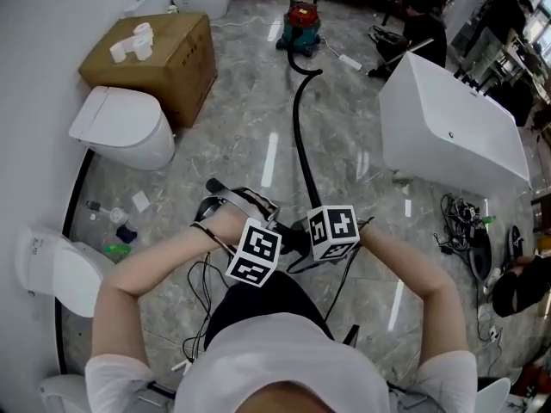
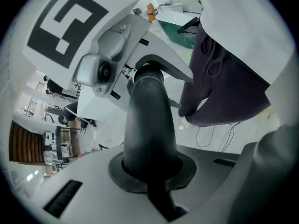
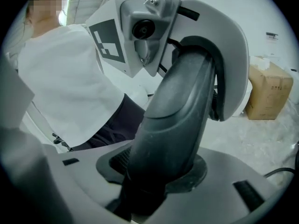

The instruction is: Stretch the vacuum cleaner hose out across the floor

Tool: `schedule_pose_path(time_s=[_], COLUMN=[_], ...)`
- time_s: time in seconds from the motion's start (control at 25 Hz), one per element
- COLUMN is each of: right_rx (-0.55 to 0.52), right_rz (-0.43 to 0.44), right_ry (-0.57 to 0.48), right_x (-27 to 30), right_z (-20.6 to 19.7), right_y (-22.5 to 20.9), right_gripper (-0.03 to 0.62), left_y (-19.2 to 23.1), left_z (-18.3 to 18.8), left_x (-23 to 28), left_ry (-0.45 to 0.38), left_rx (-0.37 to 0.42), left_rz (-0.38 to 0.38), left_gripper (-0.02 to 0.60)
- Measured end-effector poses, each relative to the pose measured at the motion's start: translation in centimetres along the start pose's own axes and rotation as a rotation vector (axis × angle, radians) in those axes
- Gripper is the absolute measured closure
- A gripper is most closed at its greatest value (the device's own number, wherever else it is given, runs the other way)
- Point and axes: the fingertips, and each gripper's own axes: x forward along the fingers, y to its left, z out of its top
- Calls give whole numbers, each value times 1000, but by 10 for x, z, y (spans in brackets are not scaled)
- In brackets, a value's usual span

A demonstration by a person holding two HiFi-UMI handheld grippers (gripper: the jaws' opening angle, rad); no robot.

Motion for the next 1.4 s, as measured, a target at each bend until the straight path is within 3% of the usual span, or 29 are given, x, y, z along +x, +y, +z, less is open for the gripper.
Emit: schedule_pose_path(time_s=[0.12,0.24,0.36,0.4,0.48,0.6,0.72,0.84,0.92,1.0,1.16,1.4], right_rx=[22,-26,-107,-81,48,307,607,868,963,1012,1013,1022], right_rz=[-97,-282,-493,-547,-640,-751,-748,-693,-678,-671,-662,-613], right_ry=[27,129,270,242,73,-283,-696,-1069,-1233,-1320,-1371,-1453], right_x=[3,-5,-34,-47,-80,-135,-175,-198,-204,-203,-194,-180], right_z=[-6,-18,-43,-44,-40,-43,-62,-90,-105,-115,-116,-105], right_y=[-15,-41,-70,-76,-83,-89,-94,-95,-95,-94,-92,-93], right_gripper=[411,403,308,299,298,298,298,298,298,298,298,298], left_y=[-7,-16,-33,-40,-54,-58,-62,-52,-43,-33,1,39], left_z=[-2,-15,-44,-52,-60,-50,-38,-18,-2,12,27,40], left_x=[7,15,30,34,39,35,28,8,-6,-23,-61,-105], left_ry=[10,9,31,18,-57,-293,-568,-851,-1054,-1280,-1756,-2218], left_rx=[-81,-253,-439,-520,-705,-967,-1197,-1337,-1406,-1470,-1595,-1538], left_rz=[-41,-123,-202,-233,-302,-399,-514,-587,-665,-775,-1026,-1398], left_gripper=[557,557,556,557,556,555,555,555,555,554,554,554])
